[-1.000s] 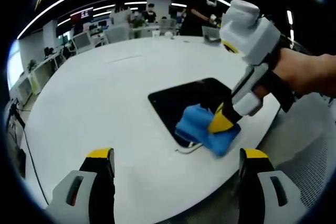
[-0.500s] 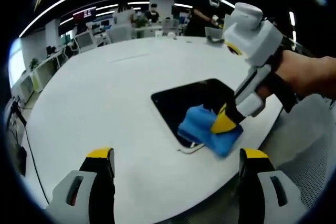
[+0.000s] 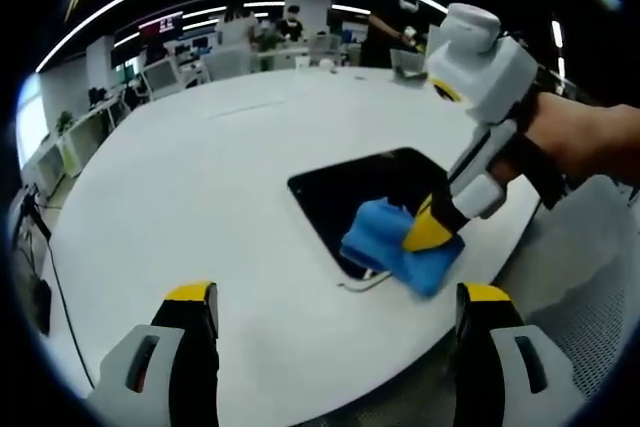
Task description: Wipe the mirror surface with the cleaning cloth until all visible marks leave the cleaned area.
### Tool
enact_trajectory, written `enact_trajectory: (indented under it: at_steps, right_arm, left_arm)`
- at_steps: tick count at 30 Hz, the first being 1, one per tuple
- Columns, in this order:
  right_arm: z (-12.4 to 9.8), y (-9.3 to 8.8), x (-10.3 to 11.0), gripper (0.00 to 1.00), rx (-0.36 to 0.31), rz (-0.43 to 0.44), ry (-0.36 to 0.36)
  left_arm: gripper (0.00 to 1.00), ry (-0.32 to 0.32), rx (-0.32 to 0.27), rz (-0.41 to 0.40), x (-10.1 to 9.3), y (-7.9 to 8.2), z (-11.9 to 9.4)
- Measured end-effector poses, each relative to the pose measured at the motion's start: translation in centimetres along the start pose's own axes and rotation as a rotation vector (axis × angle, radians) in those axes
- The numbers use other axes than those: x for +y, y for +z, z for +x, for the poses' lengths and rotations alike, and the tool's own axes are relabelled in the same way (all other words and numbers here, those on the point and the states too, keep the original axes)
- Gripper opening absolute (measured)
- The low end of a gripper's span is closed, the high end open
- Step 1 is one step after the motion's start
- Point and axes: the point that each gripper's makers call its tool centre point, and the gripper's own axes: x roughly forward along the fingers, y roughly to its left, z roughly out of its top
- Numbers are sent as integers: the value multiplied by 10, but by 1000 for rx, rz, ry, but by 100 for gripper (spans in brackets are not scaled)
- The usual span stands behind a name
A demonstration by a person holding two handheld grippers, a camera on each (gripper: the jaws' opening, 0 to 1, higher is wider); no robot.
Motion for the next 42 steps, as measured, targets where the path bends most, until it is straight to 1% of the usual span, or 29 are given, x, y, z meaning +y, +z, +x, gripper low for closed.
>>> enact_trajectory:
  at_steps: [4, 10, 31, 39, 42]
  right_arm:
    - [0, 0, 0, 2, 1, -2, 2]
    - [-2, -1, -3, 2, 4, -7, -1]
    - [-9, -9, -18, 2, 11, -2, -22]
    - [-14, -14, -28, 2, 26, 3, -34]
    - [-14, -14, -27, 2, 27, 10, -32]
  left_arm:
    - [99, -5, -13, -12, 0, 2, 0]
    - [99, -1, -2, -7, 0, 0, 1]
    - [99, -7, 0, -7, -1, 0, 1]
    - [99, -6, -2, -10, -1, 0, 1]
    - [99, -3, -4, -13, 0, 1, 0]
